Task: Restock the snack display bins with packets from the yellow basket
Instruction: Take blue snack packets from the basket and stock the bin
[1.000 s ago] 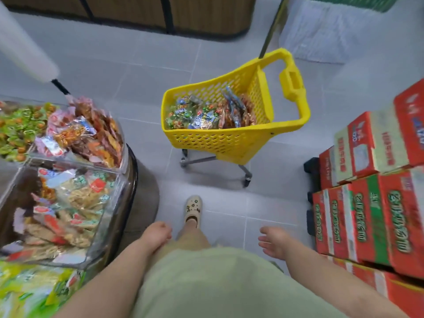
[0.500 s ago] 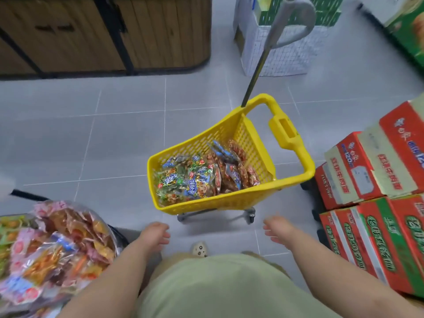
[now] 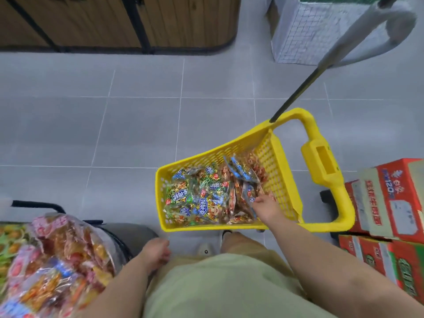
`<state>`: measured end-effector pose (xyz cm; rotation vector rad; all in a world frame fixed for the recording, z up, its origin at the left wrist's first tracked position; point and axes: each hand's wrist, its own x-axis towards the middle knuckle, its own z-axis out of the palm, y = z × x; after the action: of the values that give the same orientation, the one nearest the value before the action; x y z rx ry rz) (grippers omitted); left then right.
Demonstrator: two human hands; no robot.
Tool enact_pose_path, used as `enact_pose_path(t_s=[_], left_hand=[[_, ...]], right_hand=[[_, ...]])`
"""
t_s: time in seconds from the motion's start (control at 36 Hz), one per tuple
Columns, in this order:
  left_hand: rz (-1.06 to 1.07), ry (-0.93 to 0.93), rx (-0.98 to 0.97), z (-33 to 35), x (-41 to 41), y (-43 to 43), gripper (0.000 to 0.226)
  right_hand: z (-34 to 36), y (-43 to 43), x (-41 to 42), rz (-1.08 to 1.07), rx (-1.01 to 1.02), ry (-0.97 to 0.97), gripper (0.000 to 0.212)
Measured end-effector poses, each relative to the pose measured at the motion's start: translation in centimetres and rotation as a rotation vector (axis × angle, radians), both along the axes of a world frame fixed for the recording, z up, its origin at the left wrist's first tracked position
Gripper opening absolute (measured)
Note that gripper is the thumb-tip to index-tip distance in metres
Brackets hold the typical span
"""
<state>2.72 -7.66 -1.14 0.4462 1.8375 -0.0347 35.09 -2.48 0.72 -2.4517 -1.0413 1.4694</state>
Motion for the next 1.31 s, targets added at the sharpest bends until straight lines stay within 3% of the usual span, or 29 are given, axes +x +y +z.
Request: enact_pose_path(t_s=[0.19, 0.36, 0.47, 0.58, 0.64, 0.78, 0.89, 1.0, 1.11, 1.22, 1.31], left_hand=[[-0.008, 0.008, -0.041, 1.2, 1.7, 3.0, 0.029], [-0.003, -0.009, 0.080, 1.3, 4.8, 6.0, 0.013], [-0.115, -0.023, 0.079, 1.1, 5.8, 7.0, 0.020], [-0.146, -0.042, 0.059, 0.8, 5.7, 7.3, 0.020], [-0.167, -0.053, 0.048, 0.7, 5.4, 7.1, 0.024], [-0.205, -0.046, 0.029, 0.7, 4.4, 6.8, 0.017], [-0.198, -0.055, 0.038, 0.9, 4.6, 7.4, 0.016], [-0.151, -0.144, 0.072, 1.2, 6.0, 9.0, 0.019], [0.032, -0.300, 0.192, 1.9, 7.4, 10.9, 0.016], [0.220, -0.490, 0.277, 2.9, 8.1, 12.2, 0.018], [0.317, -0.681, 0.262, 3.3, 8.1, 12.6, 0.025]], right_hand=[[-1.9, 2.3, 0.3, 0.256, -0.139, -0.265, 0.053], [-3.1, 3.1, 0.1, 0.514, -0.195, -0.396, 0.053], [-3.2, 3.8, -0.8, 0.657, -0.384, -0.451, 0.078], [-3.2, 4.7, -1.4, 0.673, -0.442, -0.483, 0.038], [-3.2, 4.6, -1.3, 0.656, -0.431, -0.480, 0.029], [-2.0, 4.3, -1.4, 0.683, -0.357, -0.480, 0.028], [0.3, 4.3, -1.5, 0.808, -0.135, -0.487, 0.030], [3.1, 4.2, -1.5, 0.800, 0.186, -0.393, 0.026], [5.2, 4.4, -2.2, 0.701, 0.437, -0.116, 0.023], [5.9, 5.6, -3.5, 0.452, 0.346, 0.222, 0.025], [5.3, 6.6, -4.2, 0.278, 0.190, 0.358, 0.026]])
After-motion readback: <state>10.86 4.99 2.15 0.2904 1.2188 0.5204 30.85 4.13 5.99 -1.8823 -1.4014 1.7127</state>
